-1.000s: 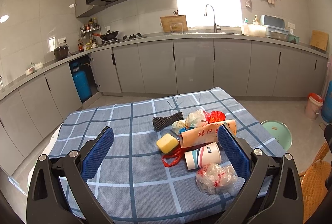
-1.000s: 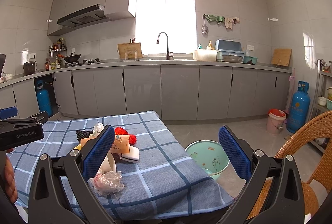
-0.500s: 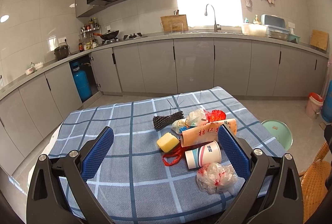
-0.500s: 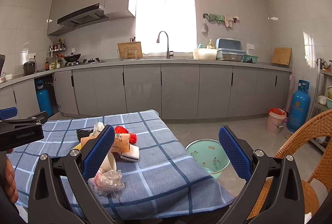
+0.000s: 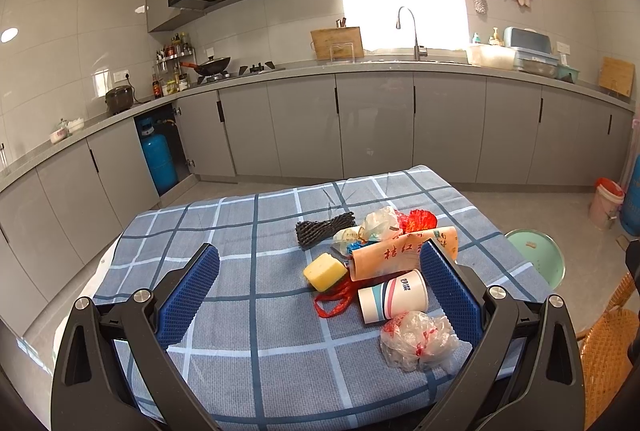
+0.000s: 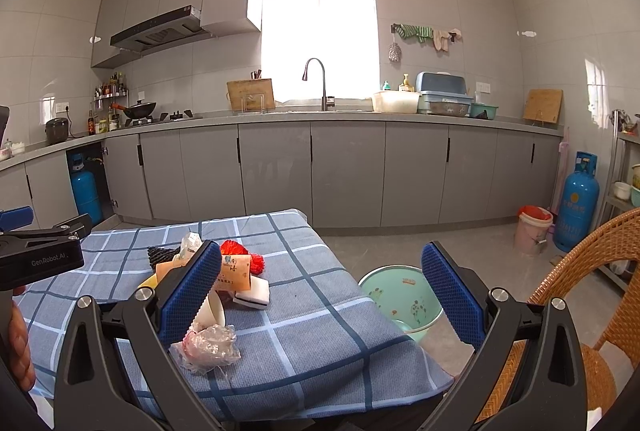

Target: Collect trash

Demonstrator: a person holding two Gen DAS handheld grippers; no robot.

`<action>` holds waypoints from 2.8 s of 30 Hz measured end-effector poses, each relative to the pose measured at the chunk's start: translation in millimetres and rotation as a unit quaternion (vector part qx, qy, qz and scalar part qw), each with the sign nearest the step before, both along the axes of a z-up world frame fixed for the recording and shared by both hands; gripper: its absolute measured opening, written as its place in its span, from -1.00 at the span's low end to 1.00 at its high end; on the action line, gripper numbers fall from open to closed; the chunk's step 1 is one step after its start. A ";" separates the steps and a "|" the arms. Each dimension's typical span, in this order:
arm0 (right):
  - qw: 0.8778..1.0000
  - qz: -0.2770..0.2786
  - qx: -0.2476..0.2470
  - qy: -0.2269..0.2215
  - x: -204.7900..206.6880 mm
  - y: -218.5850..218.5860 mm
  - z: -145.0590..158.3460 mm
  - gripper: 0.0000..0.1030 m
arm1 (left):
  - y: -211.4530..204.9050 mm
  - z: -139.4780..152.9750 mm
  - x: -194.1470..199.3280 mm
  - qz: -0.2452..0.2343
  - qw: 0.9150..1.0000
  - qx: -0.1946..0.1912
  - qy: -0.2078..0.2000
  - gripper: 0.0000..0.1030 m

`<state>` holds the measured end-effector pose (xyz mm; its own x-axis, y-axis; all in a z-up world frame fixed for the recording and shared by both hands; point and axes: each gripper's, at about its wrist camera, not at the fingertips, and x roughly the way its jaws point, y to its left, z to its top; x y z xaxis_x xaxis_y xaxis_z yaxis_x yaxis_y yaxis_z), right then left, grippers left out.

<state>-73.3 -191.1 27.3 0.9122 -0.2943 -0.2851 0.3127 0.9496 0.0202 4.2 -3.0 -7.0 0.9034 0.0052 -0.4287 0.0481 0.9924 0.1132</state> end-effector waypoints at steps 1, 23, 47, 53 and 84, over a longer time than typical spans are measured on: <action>1.000 0.000 -0.001 0.000 0.2 0.0 0.6 0.91 | 0.0 -0.3 0.2 0.000 1.000 0.000 0.000 0.92; 0.999 0.034 0.009 0.039 26.0 5.2 -47.4 0.91 | 35.6 -47.5 30.2 0.055 0.997 0.028 0.039 0.92; 0.953 0.221 0.008 0.208 122.6 79.2 -144.4 -0.35 | 60.2 -113.3 74.0 0.064 0.992 0.000 0.110 0.92; 0.953 0.233 0.008 0.191 109.9 78.4 -137.7 -0.72 | 44.4 -111.9 75.4 0.039 0.994 0.005 0.104 0.91; 0.980 0.103 0.065 0.160 73.1 -24.2 -138.5 -0.76 | -68.6 -154.8 125.1 -0.022 0.978 -0.028 0.204 0.91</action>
<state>-0.1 -215.3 -111.2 0.8059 -0.0552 -0.5895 0.1245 0.9892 0.0777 129.3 -71.6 -161.8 0.6552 -0.0632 -0.7528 0.1200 0.9925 0.0212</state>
